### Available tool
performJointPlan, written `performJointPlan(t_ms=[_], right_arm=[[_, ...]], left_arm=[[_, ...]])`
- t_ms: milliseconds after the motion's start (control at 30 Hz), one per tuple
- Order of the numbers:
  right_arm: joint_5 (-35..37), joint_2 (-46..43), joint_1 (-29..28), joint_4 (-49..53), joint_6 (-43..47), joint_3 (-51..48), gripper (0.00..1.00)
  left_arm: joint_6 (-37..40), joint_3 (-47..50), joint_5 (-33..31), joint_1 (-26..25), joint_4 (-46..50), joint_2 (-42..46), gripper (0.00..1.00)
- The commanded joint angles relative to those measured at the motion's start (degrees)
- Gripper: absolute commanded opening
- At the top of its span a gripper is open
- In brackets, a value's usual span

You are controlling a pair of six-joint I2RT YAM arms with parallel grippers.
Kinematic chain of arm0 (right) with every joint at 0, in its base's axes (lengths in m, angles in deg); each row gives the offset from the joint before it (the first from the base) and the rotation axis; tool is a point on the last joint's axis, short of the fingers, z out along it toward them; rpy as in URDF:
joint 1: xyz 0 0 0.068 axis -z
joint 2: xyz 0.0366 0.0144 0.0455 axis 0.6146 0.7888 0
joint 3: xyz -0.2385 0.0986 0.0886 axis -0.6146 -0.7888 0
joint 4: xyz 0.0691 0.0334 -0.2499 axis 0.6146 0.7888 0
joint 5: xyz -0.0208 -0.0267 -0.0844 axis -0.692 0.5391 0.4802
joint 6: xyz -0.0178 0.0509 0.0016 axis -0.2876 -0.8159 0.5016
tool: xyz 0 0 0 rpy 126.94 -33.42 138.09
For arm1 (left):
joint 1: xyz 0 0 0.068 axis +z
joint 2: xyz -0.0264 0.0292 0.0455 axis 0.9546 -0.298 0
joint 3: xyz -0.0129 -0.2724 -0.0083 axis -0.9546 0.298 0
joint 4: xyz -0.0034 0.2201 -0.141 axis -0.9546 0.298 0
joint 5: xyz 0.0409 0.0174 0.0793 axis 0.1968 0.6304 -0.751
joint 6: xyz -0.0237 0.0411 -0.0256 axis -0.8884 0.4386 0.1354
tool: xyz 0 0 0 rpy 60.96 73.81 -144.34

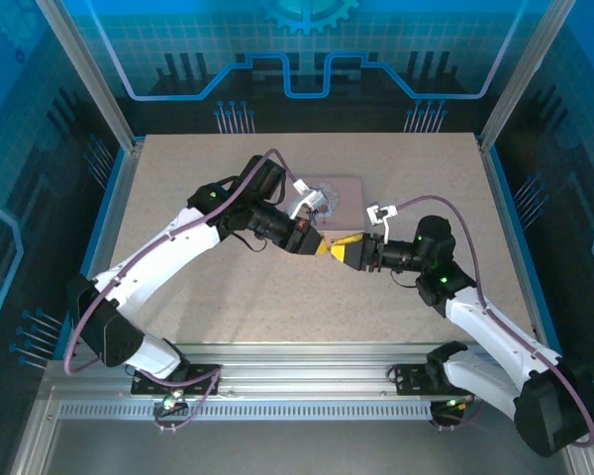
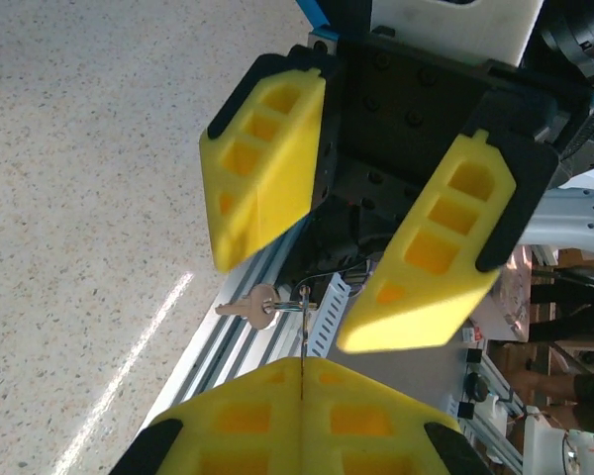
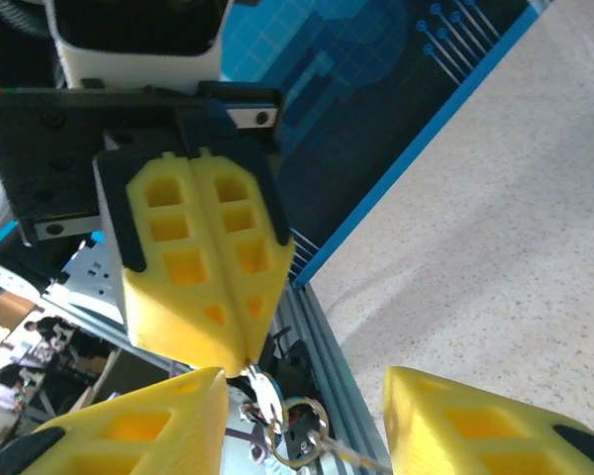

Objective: Unlock a padlock with a key

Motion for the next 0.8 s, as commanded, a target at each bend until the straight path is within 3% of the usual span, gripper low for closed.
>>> performJointPlan(t_ms=[0, 400, 600, 767], right_arm=[[-1.27, -0.02, -1.23, 0.55, 1.54, 2.37, 0.43], [-2.44, -1.47, -1.53, 3.68, 3.85, 2.57, 0.23], [-2.76, -2.67, -1.49, 4.66, 5.24, 2.64, 0.01], [-2.23, -2.95, -1.53, 4.88, 5.93, 2.65, 0.0]], left_arm=[[0.14, -0.22, 1.93, -0.58, -0.39, 1.64, 0.0], [1.11, -0.02, 1.59, -0.62, 0.16, 2.46, 0.0], [1.34, -0.17, 1.85, -0.67, 0.25, 2.14, 0.0], [0.85, 0.02, 1.24, -0.67, -1.01, 2.6, 0.02]])
